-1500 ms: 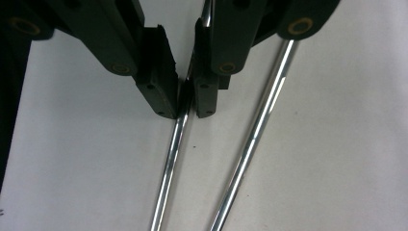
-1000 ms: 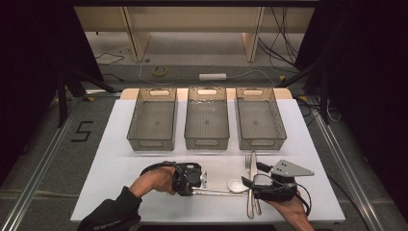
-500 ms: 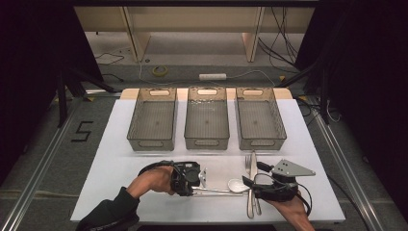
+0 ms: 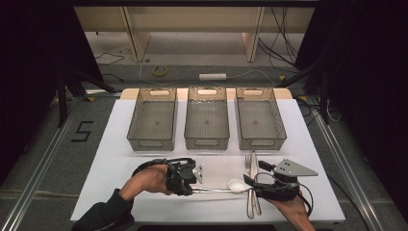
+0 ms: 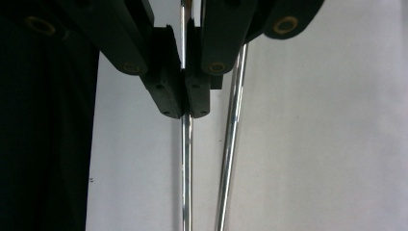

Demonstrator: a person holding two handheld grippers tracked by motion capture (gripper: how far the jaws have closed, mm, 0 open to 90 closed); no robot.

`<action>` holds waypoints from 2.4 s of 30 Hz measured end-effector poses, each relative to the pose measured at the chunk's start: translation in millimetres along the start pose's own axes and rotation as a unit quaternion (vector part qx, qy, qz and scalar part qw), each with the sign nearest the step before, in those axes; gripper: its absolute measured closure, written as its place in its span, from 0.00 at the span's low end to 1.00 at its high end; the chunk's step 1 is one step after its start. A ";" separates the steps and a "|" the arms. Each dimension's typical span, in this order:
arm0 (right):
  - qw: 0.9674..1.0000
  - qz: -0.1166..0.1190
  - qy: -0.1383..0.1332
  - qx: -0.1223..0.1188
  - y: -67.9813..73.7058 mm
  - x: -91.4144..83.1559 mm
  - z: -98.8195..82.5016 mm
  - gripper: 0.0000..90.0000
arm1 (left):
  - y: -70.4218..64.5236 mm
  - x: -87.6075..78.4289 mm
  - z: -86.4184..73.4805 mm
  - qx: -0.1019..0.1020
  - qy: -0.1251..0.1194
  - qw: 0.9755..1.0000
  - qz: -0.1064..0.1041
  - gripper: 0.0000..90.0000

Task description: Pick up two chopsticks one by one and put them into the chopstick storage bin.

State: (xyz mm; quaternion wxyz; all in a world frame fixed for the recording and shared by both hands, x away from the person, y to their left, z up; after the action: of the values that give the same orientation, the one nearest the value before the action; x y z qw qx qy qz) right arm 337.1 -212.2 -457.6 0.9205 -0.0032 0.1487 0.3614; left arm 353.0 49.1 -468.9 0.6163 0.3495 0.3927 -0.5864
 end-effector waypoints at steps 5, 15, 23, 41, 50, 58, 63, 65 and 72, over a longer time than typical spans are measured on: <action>1.000 -0.004 -0.011 0.001 -0.9 -2.5 2.4 0.29 | 8.7 -17.0 -3.9 -0.033 -0.026 0.999 0.020 0.94; 1.000 -0.005 -0.011 0.001 -0.7 -2.3 2.2 0.29 | 40.2 -60.1 -10.3 -0.123 -0.130 0.978 0.104 0.94; 1.000 -0.004 -0.009 0.000 -0.6 -1.6 1.4 0.29 | 68.2 -82.5 -26.2 -0.190 -0.183 0.952 0.158 0.94; 1.000 -0.004 -0.006 0.002 -0.1 -0.9 0.4 0.29 | 123.8 -114.7 -63.4 -0.288 -0.227 0.892 0.264 0.94; 1.000 -0.004 -0.008 0.004 -0.3 -0.9 0.4 0.29 | 150.1 -117.8 -77.5 -0.312 -0.232 0.871 0.301 0.94; 1.000 -0.004 -0.006 0.005 -1.0 -0.9 0.0 0.29 | 166.7 -121.0 -94.5 -0.335 -0.244 0.851 0.323 0.94; 1.000 -0.002 -0.005 0.003 0.0 0.2 -0.6 0.29 | 175.5 -117.2 -104.1 -0.343 -0.241 0.842 0.339 0.94; 1.000 -0.002 -0.006 0.004 -0.2 0.2 -0.6 0.29 | 177.6 -116.0 -106.6 -0.346 -0.239 0.840 0.344 0.94; 1.000 -0.002 -0.006 0.003 -0.3 0.2 -0.4 0.29 | 181.9 -114.6 -114.2 -0.354 -0.239 0.833 0.352 0.94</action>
State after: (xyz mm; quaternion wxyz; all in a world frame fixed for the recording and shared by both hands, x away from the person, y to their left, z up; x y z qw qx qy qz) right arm 337.3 -212.3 -458.1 0.9222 0.0017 0.1444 0.3587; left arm 525.6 214.7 -423.0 0.9373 0.0708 0.2645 -0.2154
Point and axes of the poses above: each handheld gripper's, and its own axes: x roughly forward along the jaws, z roughly out of its top, y roughly to its left, the point moved 5 cm from there along x, roughly forward along the jaws, and after that the axes turned 10 degrees about -y, right-handed, at the moved point
